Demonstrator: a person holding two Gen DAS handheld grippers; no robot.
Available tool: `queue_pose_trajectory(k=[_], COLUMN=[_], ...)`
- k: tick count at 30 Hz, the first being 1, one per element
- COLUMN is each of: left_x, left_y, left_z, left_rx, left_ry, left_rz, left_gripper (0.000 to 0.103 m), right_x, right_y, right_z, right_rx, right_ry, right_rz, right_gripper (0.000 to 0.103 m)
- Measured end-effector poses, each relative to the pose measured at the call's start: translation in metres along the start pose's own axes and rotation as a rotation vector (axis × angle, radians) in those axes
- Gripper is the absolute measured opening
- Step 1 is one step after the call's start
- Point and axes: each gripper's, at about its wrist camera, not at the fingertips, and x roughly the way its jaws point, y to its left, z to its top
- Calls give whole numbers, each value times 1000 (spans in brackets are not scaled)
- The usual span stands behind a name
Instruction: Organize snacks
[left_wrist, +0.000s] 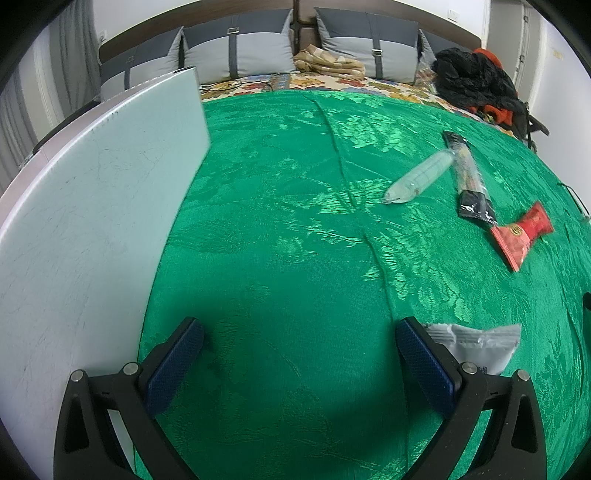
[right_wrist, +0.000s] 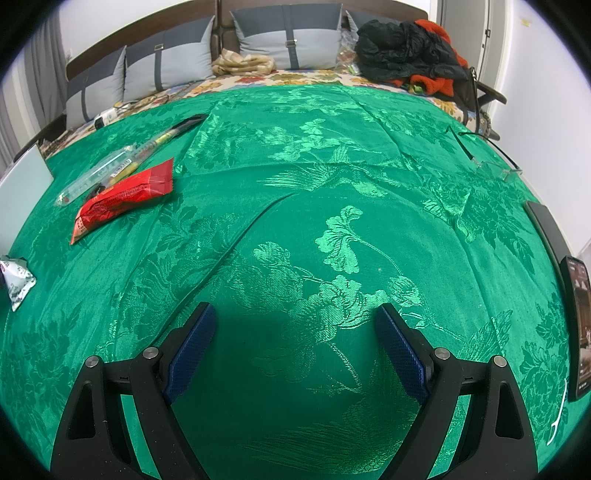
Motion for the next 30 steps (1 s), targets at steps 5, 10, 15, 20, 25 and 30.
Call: queue_pose_trajectory(k=[5,10,15,20,25,30], left_x=[-1,-1,-1,0,0,0], left_y=[-4,-8,-9,-8,-8,-8], left_z=[-1,-1,-1,-1,-1,-1], left_rx=[21,35,35,35,35,35], left_ry=[0,0,0,0,0,0], left_rz=[-12,-21,-22,-22,-22,-22], left_gripper=[103,103,103,103,103,103], right_x=[0,0,0,0,0,0], right_y=[0,-1,-1,0,-1,0], right_z=[0,0,0,0,0,0], right_rx=[0,0,0,0,0,0], right_ry=[0,0,0,0,0,0], right_rz=[0,0,0,0,0,0], right_gripper=[91,91,91,91,91,91])
